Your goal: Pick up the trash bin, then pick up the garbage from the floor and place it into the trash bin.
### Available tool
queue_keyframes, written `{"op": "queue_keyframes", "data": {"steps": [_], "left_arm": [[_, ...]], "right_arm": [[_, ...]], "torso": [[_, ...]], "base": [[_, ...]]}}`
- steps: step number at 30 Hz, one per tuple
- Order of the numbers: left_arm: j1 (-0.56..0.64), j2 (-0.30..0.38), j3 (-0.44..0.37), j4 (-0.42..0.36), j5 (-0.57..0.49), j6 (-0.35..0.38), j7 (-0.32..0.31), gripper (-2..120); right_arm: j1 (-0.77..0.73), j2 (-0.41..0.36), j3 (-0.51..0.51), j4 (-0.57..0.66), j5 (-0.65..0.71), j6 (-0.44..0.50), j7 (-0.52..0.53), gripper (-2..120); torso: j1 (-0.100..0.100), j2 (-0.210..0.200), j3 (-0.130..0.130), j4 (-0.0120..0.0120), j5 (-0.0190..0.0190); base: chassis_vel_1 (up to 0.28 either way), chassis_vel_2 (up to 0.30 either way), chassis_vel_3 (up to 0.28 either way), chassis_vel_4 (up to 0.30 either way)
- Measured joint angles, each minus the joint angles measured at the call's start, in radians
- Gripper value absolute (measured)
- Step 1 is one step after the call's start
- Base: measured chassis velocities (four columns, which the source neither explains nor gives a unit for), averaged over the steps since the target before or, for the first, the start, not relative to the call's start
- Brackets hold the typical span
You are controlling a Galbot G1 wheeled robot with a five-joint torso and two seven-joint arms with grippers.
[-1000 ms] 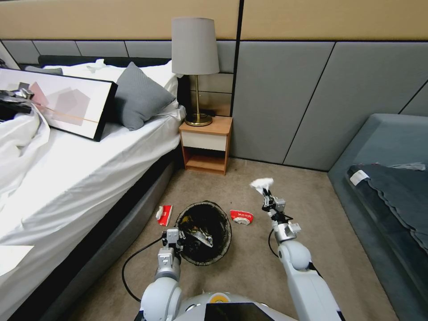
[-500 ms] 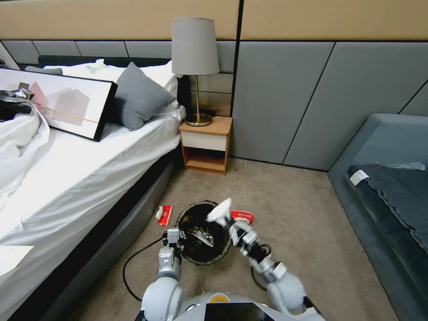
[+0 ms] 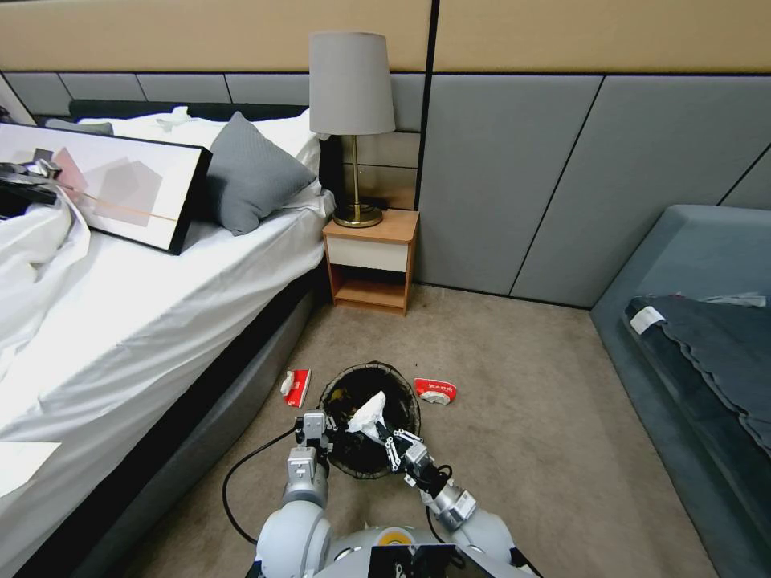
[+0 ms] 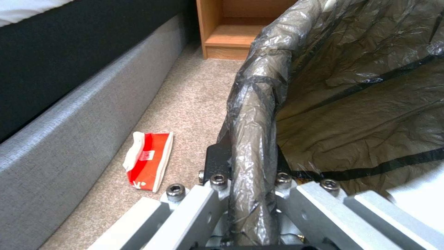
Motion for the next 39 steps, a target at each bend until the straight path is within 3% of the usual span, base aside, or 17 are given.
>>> {"op": "queue_keyframes", "data": {"steps": [5, 9, 11, 17, 19, 21, 22, 30, 39], "left_arm": [[-0.001, 0.003, 0.001, 0.000, 0.000, 0.000, 0.000, 1], [-0.002, 0.005, 0.000, -0.001, -0.001, 0.000, 0.000, 1], [-0.003, 0.005, 0.000, -0.001, -0.001, 0.000, 0.000, 1], [-0.005, 0.005, 0.000, 0.000, -0.002, 0.001, 0.000, 1], [-0.005, 0.003, 0.000, 0.004, -0.002, 0.001, 0.000, 1], [-0.006, 0.003, 0.000, 0.004, -0.002, 0.001, 0.000, 1], [-0.007, 0.002, 0.000, 0.006, -0.002, 0.001, 0.001, 1], [-0.006, 0.001, -0.003, 0.006, -0.002, 0.001, 0.001, 1], [-0.004, -0.001, -0.002, 0.003, -0.001, 0.001, 0.001, 1]], "right_arm": [[0.018, 0.001, -0.002, -0.022, -0.002, -0.016, 0.017, 4], [0.022, 0.000, -0.005, -0.027, -0.005, -0.021, 0.026, 17], [0.022, -0.001, -0.005, -0.027, -0.005, -0.022, 0.028, 28], [0.022, -0.001, -0.002, -0.025, -0.006, -0.022, 0.028, 45], [0.022, -0.001, 0.005, -0.022, -0.006, -0.022, 0.028, 57], [0.022, -0.001, 0.006, -0.021, -0.006, -0.022, 0.028, 59], [0.022, -0.001, 0.007, -0.016, -0.006, -0.022, 0.028, 67], [0.015, -0.002, 0.001, 0.002, -0.004, -0.035, 0.044, 95], [0.014, -0.003, 0.003, 0.019, -0.005, -0.036, 0.044, 100]], "torso": [[0.000, 0.000, 0.000, 0.0000, 0.0000], [0.000, 0.000, 0.000, 0.0000, 0.0000], [0.000, 0.000, 0.000, 0.0000, 0.0000], [0.000, 0.000, 0.000, 0.0000, 0.0000], [0.000, 0.000, 0.000, 0.0000, 0.0000], [0.000, 0.000, 0.000, 0.0000, 0.0000], [0.000, 0.000, 0.000, 0.0000, 0.0000], [0.000, 0.000, 0.000, 0.0000, 0.0000], [0.000, 0.000, 0.000, 0.0000, 0.0000]], "base": [[0.000, 0.000, 0.000, 0.000], [0.000, 0.000, 0.000, 0.000], [0.000, 0.000, 0.000, 0.000], [0.000, 0.000, 0.000, 0.000], [0.000, 0.000, 0.000, 0.000], [0.000, 0.000, 0.000, 0.000], [0.000, 0.000, 0.000, 0.000], [0.000, 0.000, 0.000, 0.000], [0.000, 0.000, 0.000, 0.000]]}}
